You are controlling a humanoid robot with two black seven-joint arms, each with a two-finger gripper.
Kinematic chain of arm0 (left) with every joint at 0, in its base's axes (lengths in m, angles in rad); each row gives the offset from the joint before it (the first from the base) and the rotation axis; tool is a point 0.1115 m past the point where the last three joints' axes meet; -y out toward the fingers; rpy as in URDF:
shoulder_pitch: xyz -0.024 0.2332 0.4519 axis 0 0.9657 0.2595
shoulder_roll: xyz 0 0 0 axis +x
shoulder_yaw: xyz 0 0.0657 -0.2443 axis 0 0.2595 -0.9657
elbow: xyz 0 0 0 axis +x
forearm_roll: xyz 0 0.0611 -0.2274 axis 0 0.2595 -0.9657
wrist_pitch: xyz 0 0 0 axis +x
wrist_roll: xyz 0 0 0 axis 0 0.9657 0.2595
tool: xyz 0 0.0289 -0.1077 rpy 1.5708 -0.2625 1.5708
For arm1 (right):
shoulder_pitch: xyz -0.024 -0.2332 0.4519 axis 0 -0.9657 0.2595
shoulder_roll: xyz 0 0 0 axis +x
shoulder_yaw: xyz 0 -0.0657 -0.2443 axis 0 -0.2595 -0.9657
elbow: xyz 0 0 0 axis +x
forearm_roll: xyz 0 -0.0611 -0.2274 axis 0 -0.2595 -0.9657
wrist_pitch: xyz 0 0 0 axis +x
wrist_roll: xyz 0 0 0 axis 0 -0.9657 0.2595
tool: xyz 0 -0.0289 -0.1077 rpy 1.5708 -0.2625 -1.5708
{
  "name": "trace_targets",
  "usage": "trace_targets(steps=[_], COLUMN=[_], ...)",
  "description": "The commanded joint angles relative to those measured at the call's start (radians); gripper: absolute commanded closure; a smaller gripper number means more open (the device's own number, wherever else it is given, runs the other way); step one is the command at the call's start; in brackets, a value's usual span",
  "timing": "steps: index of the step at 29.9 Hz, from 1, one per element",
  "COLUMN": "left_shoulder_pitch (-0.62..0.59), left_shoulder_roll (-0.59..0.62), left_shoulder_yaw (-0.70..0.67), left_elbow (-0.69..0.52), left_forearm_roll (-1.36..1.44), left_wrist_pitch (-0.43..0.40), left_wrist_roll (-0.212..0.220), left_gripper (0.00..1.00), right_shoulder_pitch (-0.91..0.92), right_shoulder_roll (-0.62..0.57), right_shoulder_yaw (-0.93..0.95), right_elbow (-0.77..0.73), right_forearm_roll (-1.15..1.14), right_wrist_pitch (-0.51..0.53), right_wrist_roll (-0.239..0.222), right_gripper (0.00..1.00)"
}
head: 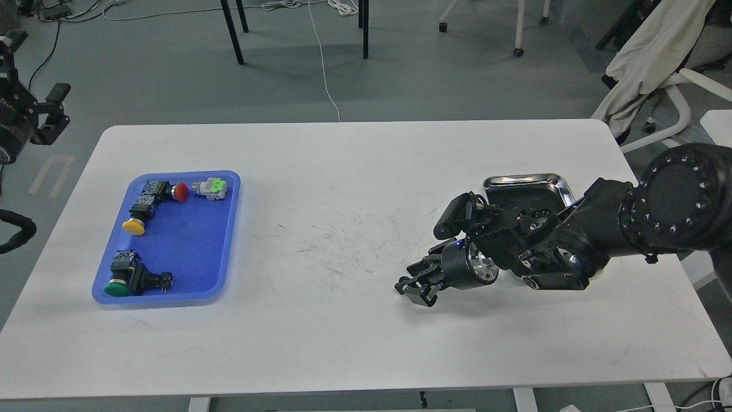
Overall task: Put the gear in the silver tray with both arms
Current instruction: 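Close the right gripper fingers around the black gear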
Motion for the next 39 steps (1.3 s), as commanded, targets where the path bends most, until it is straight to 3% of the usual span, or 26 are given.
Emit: trace_targets(steps=[1,17,30,39], left_shoulder_pitch=[0.0,0.009,0.012,0.017], left_shoulder_roll=[-0.001,0.0,0.011,0.011], left_shoulder_yaw=[-0.005,-0.011,-0.011,-0.011], left_elbow=[0.0,0.001,0.001,0.0], left_forearm_roll=[-0.008,-0.054,-0.054,-0.055], left_wrist_pitch=[0.0,0.0,0.0,0.0], left_wrist_roll=[0.0,0.0,0.0,0.0], left_gripper=[0.01,0.01,0.01,0.01], right_shoulder_pitch=[-0.005,-0.003,0.018,0.103], right_shoulder_roll=[0.0,0.0,0.0,0.0], right_shoulder_yaw=[0.0,-0.003,-0.014,-0.013], right_elbow=[-0.001,-0.007,-0.01,-0.012], right_forearm_roll=[-0.002,-0.002,-0.002,0.02], right_wrist_pitch=[-0.005,-0.014,-0.013,0.021], right_wrist_roll=[0.0,0.0,0.0,0.0], right_gripper=[0.59,0.7,0.99,0.98])
